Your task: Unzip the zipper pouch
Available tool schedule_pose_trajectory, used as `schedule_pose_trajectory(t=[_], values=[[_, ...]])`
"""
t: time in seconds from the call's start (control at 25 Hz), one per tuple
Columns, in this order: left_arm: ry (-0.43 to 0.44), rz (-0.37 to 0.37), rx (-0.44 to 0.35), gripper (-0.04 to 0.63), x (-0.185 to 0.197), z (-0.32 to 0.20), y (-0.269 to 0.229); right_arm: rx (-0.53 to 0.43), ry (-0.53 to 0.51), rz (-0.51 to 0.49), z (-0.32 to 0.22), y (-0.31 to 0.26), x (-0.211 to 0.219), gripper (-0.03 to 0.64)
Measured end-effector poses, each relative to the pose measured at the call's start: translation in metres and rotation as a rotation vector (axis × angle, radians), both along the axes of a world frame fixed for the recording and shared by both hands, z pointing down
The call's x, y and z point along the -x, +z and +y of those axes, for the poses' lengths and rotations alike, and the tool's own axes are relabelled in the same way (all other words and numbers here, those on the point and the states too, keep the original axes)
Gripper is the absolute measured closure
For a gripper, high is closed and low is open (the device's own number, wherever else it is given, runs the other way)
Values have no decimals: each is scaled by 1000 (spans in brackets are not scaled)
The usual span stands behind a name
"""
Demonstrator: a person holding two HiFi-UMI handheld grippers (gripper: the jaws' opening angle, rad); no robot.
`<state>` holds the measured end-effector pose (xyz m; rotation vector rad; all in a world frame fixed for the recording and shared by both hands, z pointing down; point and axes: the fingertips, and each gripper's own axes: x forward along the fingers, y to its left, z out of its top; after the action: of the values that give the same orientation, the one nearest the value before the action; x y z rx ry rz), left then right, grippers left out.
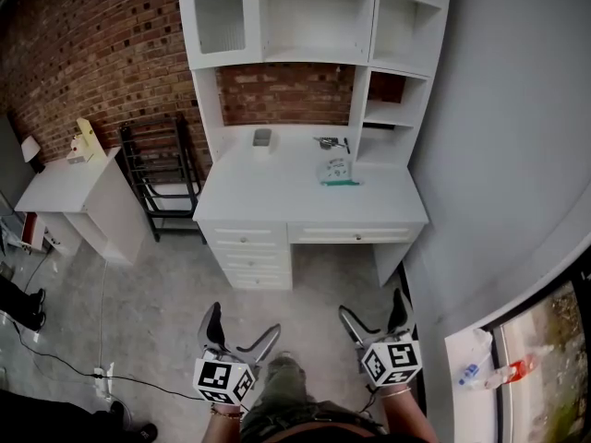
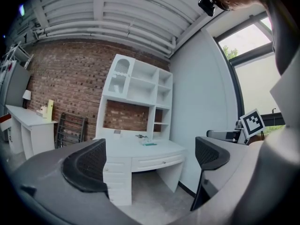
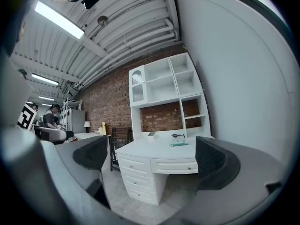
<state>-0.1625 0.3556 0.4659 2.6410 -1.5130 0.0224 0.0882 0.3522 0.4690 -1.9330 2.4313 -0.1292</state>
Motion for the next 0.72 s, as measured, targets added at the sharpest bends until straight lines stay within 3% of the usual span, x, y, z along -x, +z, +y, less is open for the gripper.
schedule_pose_trajectory(t=[0.32,0.52,0.72], values=[[11,-6,6,28,-10,-50,9,-12,19,15,-44,6,-9,51],[23,-2,-4,28,-18,-106,6,-14,28,16,-94,4,-16,52],[56,-48,-1,28,-27,-169,2,-13,25,29,-154,-2,-18,52]])
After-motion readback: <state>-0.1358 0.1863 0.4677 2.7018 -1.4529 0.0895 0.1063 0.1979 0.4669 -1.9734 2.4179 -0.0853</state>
